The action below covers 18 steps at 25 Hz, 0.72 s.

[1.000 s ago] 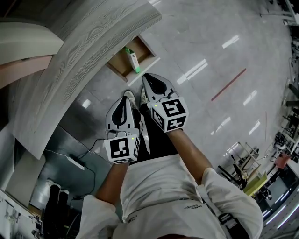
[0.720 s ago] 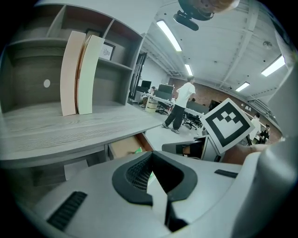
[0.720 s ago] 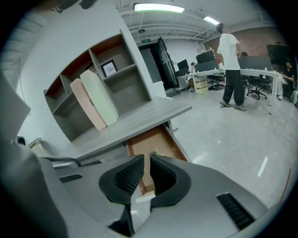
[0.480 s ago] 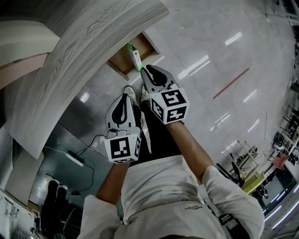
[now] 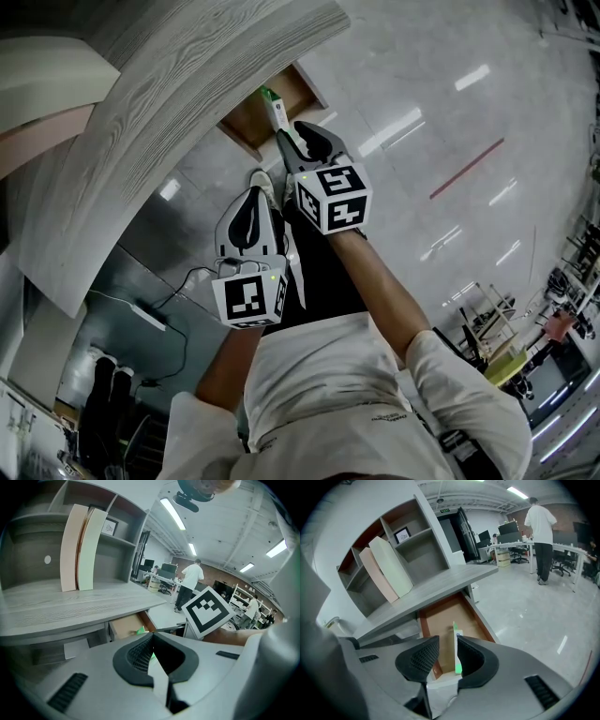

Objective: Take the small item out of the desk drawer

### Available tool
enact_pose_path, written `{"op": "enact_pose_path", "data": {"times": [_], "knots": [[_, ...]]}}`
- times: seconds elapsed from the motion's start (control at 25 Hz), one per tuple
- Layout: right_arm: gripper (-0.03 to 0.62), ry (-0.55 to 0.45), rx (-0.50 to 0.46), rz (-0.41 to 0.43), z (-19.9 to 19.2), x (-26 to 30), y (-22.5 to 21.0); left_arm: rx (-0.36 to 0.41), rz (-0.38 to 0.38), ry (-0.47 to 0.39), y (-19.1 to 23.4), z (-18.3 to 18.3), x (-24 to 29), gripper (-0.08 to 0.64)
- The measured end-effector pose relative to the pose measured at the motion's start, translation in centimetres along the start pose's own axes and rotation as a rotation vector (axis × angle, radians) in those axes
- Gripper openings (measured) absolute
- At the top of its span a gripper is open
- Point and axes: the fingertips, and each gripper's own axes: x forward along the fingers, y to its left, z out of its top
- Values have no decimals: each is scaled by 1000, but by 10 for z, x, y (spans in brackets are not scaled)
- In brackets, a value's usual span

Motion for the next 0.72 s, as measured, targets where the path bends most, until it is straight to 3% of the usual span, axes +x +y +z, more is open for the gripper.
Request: {"op": "enact_pose_path", "data": {"times": [0.28,0.72], "knots": [[167,58,0,-16,-14,20,-7,-13,4,12,1,-5,4,15],[167,117,-14,-58,-30,40,-24,-19,23,32,2,-9,11,15]]}}
